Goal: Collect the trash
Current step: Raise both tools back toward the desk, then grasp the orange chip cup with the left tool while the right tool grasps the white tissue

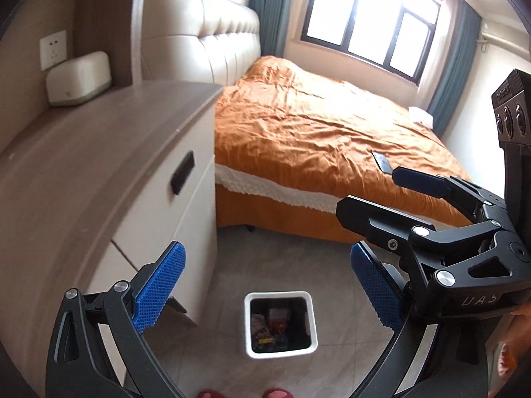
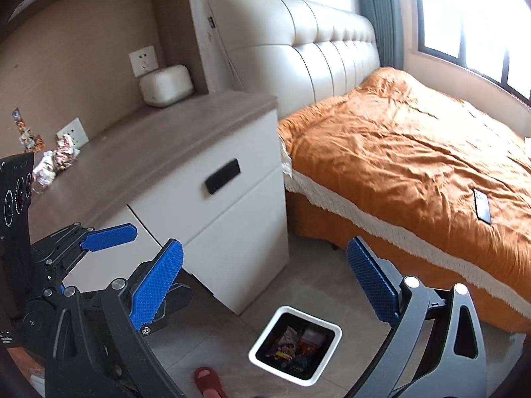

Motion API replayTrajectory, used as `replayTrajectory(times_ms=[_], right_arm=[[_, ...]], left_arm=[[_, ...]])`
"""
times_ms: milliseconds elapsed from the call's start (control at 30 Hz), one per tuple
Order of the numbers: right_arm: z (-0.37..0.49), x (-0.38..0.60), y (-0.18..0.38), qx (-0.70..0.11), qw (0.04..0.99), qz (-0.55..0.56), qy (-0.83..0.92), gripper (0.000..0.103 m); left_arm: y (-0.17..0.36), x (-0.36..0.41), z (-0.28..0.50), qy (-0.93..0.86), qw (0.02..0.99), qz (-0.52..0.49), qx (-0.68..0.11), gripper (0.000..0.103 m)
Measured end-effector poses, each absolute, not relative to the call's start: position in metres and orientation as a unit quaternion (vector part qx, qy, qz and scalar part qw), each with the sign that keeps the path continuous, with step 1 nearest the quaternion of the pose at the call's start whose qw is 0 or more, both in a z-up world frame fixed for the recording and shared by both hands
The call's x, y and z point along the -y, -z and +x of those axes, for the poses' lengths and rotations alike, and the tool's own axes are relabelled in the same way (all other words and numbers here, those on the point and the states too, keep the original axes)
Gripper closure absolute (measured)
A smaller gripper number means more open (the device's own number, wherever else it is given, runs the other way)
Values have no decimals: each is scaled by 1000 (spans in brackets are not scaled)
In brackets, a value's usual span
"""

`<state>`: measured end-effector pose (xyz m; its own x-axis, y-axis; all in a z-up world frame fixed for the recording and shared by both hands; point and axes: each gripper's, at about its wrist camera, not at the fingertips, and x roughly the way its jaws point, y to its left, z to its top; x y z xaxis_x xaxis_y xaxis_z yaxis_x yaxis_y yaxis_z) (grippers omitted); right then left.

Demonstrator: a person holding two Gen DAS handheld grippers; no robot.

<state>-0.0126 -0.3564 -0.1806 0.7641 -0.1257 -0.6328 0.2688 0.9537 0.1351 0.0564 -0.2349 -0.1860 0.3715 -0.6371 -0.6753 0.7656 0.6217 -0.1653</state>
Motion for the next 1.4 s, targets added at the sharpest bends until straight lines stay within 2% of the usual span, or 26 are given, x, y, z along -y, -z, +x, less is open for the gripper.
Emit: replayTrajectory(times_ms=[233,533,967,1233,1367,1400], right_arm=[[25,307,128,-288,954,74,36,5],[81,230,86,-255,964,43,-63,5],[172,111,72,-266,947,-10,-180,5],[239,41,93,-313,921,-35,-230,5],[272,14,110,-348,906,-30,-240,20],[277,10,115,-354,903,-26,-241,21]], left_arm=[[128,173,79,351,874,77,-326,5],[90,79,114,240,921,57,-303,5],[105,-65,168,66,946,43,-315,5],[127,-97,211,33,945,39,-322,5],[140,-103,230,36,942,63,-327,5],[143,-105,235,41,940,64,-333,5]])
